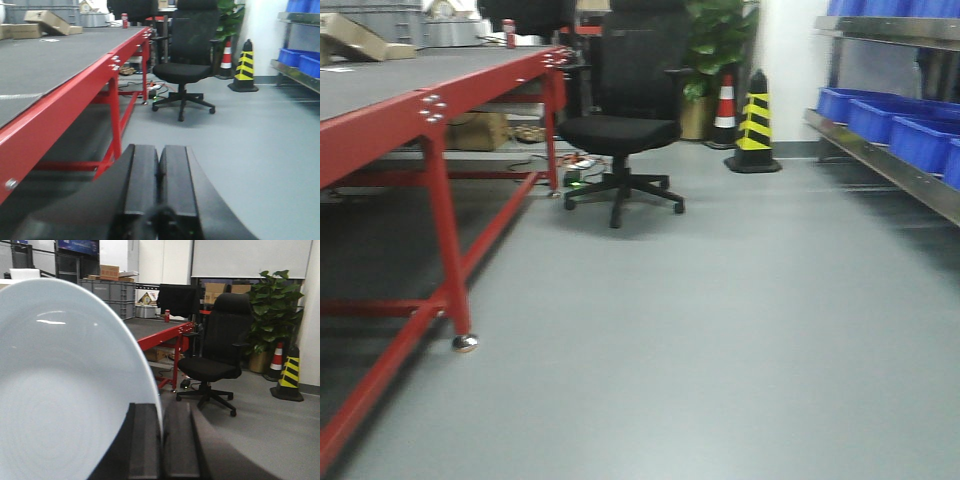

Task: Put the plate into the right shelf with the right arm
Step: 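Drive toward the steel shelf with blue bins carrying the plate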

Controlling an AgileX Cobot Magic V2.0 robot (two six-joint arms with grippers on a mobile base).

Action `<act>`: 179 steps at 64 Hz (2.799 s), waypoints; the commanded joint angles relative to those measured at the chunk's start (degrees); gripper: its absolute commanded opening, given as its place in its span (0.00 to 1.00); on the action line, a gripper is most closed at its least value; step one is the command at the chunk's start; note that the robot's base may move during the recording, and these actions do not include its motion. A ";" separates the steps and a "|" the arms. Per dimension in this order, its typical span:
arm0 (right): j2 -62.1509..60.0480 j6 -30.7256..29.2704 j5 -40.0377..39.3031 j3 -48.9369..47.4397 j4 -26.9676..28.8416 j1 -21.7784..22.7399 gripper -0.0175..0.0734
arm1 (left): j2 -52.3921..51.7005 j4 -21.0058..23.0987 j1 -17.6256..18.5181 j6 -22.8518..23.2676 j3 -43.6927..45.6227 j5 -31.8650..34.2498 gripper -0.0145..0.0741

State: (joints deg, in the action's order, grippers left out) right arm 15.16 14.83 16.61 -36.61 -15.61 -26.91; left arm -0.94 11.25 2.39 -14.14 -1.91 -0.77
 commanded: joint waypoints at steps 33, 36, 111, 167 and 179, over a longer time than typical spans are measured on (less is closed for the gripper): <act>0.59 -0.29 -5.94 -1.67 -0.85 0.24 0.26 | -0.45 0.12 -0.21 0.14 -0.43 5.09 0.11; 0.59 -0.29 -5.94 -1.67 -0.85 0.24 0.26 | -0.45 0.12 -0.21 0.14 -0.43 5.09 0.11; 0.59 -0.29 -5.88 -1.67 -0.85 0.24 0.26 | -0.45 0.12 -0.21 0.14 -0.43 5.09 0.11; 0.59 -0.29 -5.90 -1.67 -0.85 0.06 0.26 | -0.63 0.12 -1.82 0.14 -0.43 4.91 0.11; 0.59 -0.29 -5.89 -1.67 -0.85 0.06 0.26 | -0.63 0.12 -1.82 0.14 -0.43 4.91 0.11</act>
State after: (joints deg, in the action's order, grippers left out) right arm 15.06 14.83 16.39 -36.61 -15.61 -26.91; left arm -0.94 11.25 0.65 -14.14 -1.91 -0.73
